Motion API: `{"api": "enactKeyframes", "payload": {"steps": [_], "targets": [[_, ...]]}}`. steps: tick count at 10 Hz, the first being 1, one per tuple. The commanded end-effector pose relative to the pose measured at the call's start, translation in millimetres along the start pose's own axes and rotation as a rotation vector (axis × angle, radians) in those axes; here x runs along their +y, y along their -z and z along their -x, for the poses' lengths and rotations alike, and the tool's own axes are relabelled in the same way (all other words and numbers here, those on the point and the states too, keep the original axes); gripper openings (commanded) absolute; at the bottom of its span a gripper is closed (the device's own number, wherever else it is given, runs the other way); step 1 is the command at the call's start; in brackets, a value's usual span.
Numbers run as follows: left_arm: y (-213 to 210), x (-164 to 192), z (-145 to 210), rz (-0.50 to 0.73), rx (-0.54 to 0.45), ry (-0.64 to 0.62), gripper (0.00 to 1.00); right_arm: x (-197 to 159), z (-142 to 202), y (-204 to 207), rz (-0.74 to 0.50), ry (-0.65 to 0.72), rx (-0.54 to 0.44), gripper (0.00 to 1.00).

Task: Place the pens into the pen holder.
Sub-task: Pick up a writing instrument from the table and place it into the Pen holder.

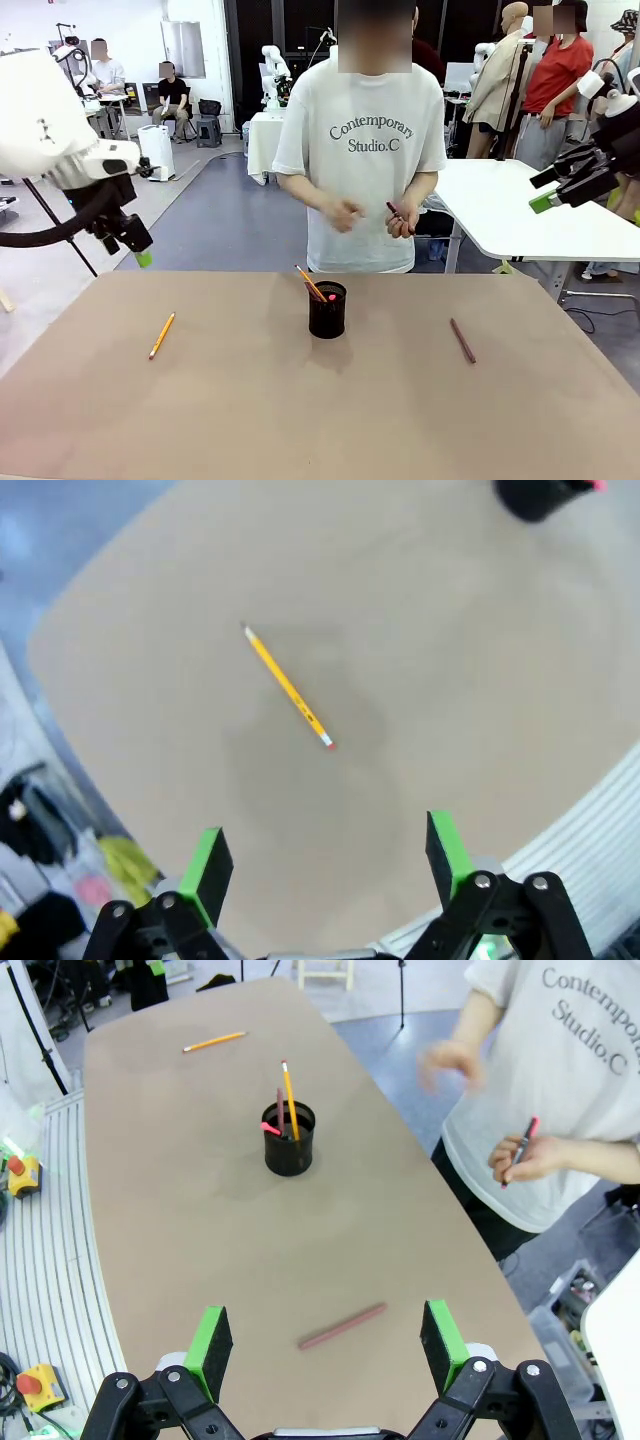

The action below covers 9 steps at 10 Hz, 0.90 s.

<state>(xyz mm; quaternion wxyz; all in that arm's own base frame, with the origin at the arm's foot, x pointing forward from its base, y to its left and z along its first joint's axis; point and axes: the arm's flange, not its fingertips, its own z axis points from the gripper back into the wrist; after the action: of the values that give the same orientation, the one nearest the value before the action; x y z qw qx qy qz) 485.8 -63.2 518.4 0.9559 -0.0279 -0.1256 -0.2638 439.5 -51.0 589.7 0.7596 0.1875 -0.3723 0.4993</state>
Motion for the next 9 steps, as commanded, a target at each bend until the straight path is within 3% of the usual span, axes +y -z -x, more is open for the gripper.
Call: {"api": "enactKeyframes", "payload": {"steps": [1, 2, 3, 8, 9], "targets": [[12, -11, 9, -0.060, 0.027, -0.166, 1.00, 0, -2, 0, 0.000, -0.006, -0.018, 1.00], [18, -14, 12, -0.055, 0.013, -0.176, 1.00, 0, -2, 0, 0.000, -0.006, -0.018, 1.00], [9, -4, 3, -0.023, 0.016, -0.091, 1.00, 0, -2, 0, 0.000, -0.006, -0.018, 1.00], [14, -10, 3, -0.032, 0.017, -0.118, 1.00, 0, -2, 0, 0.000, -0.006, -0.018, 1.00], [27, -15, -5, -0.091, 0.042, -0.149, 1.00, 0, -2, 0, 0.000, -0.006, -0.018, 1.00]]}}
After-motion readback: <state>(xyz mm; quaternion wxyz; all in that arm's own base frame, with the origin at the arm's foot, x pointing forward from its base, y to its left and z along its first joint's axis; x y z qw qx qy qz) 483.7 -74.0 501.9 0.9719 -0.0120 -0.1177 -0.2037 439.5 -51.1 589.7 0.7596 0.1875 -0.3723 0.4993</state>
